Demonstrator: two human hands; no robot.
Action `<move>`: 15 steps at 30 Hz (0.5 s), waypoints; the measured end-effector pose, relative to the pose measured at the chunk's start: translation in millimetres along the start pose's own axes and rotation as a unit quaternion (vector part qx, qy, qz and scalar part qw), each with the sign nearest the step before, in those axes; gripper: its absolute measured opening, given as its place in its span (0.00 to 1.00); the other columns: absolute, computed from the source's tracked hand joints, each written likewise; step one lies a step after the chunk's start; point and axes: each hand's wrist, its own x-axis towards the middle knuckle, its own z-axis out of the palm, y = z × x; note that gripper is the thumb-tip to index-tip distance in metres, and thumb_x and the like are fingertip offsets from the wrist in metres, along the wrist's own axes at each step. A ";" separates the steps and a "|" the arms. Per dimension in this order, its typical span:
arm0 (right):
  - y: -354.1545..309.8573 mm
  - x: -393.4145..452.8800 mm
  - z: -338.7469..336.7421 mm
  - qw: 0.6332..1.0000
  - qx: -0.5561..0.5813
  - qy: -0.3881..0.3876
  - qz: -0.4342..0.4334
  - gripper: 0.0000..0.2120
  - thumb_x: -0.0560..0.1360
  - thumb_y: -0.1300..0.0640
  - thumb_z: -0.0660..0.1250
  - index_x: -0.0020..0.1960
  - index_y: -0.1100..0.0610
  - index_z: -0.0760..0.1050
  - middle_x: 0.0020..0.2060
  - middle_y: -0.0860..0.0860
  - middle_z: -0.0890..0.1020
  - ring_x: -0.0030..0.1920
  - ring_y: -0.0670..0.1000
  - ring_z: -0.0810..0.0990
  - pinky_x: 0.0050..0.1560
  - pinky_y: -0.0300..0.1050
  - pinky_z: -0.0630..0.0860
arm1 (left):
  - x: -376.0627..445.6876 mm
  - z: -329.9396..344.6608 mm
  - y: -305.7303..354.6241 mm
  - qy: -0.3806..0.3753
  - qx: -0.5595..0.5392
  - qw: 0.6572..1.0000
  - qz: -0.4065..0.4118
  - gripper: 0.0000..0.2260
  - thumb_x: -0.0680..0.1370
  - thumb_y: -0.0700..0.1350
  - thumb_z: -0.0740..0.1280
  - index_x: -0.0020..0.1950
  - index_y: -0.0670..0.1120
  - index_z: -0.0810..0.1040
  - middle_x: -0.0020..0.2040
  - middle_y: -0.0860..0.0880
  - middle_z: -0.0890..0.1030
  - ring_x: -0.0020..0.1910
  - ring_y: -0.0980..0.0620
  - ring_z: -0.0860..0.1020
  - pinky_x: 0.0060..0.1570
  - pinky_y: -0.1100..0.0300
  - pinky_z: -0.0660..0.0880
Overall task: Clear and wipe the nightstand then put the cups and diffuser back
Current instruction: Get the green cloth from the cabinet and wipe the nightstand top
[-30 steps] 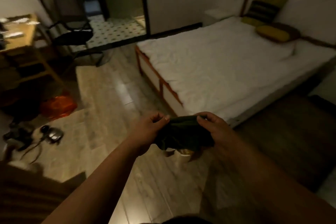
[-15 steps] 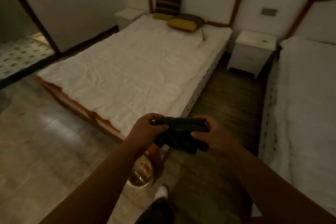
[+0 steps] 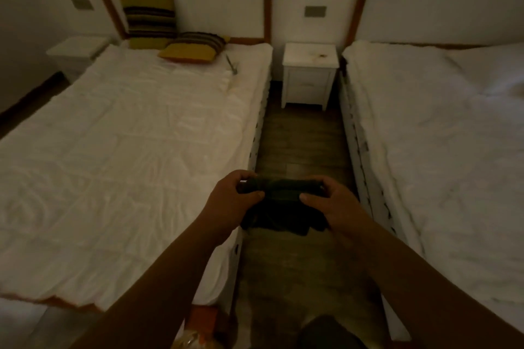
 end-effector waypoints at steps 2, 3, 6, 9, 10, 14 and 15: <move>-0.7 30.3 -17.8 1.000 0.001 0.013 0.001 0.12 0.71 0.59 0.74 0.51 0.48 0.79 0.50 0.52 0.82 0.45 0.51 0.85 0.40 0.46 0.81 | 36.6 10.9 6.1 -0.019 0.016 1.000 0.003 0.09 0.74 0.40 0.71 0.51 0.52 0.78 0.47 0.47 0.82 0.43 0.50 0.82 0.39 0.61 0.80; -1.4 48.5 -28.0 1.000 0.006 0.019 0.000 0.11 0.71 0.59 0.74 0.50 0.46 0.79 0.49 0.51 0.83 0.45 0.51 0.85 0.40 0.45 0.81 | 58.6 18.4 9.7 -0.027 0.026 0.999 0.004 0.09 0.74 0.40 0.71 0.51 0.52 0.78 0.47 0.47 0.81 0.41 0.51 0.82 0.37 0.63 0.78; -8.8 110.1 -62.1 0.999 0.036 0.029 0.001 0.12 0.70 0.61 0.74 0.46 0.44 0.80 0.47 0.49 0.83 0.44 0.50 0.85 0.38 0.43 0.80 | 127.6 43.1 21.6 -0.038 0.048 0.998 0.003 0.09 0.74 0.41 0.72 0.51 0.52 0.77 0.45 0.47 0.81 0.35 0.56 0.80 0.30 0.68 0.74; -26.9 176.0 -99.6 0.999 0.002 0.029 -0.014 0.13 0.71 0.60 0.73 0.49 0.43 0.79 0.50 0.49 0.82 0.45 0.50 0.84 0.39 0.42 0.80 | 196.6 67.0 40.4 -0.033 0.064 0.997 0.003 0.10 0.74 0.42 0.72 0.51 0.53 0.77 0.45 0.46 0.81 0.32 0.57 0.79 0.27 0.68 0.72; -33.2 194.9 -111.9 0.999 -0.026 0.032 -0.022 0.13 0.72 0.59 0.73 0.51 0.44 0.77 0.50 0.48 0.81 0.46 0.50 0.84 0.40 0.42 0.81 | 217.8 74.8 48.2 -0.032 0.075 0.997 0.003 0.10 0.74 0.42 0.72 0.51 0.54 0.77 0.46 0.46 0.81 0.34 0.55 0.80 0.29 0.67 0.73; -60.3 263.1 -152.0 0.992 -0.113 0.034 -0.041 0.14 0.73 0.56 0.72 0.53 0.41 0.73 0.52 0.48 0.78 0.51 0.49 0.80 0.49 0.48 0.81 | 294.3 101.5 82.5 -0.031 0.101 0.994 0.006 0.10 0.74 0.42 0.72 0.49 0.56 0.76 0.47 0.46 0.81 0.39 0.48 0.82 0.33 0.62 0.79; -67.1 279.0 -160.2 0.992 -0.117 0.035 -0.040 0.14 0.73 0.56 0.72 0.54 0.42 0.73 0.52 0.49 0.78 0.51 0.49 0.80 0.50 0.49 0.81 | 310.0 106.3 88.4 -0.028 0.103 0.994 0.004 0.10 0.74 0.42 0.72 0.49 0.56 0.76 0.46 0.46 0.81 0.38 0.48 0.82 0.32 0.60 0.79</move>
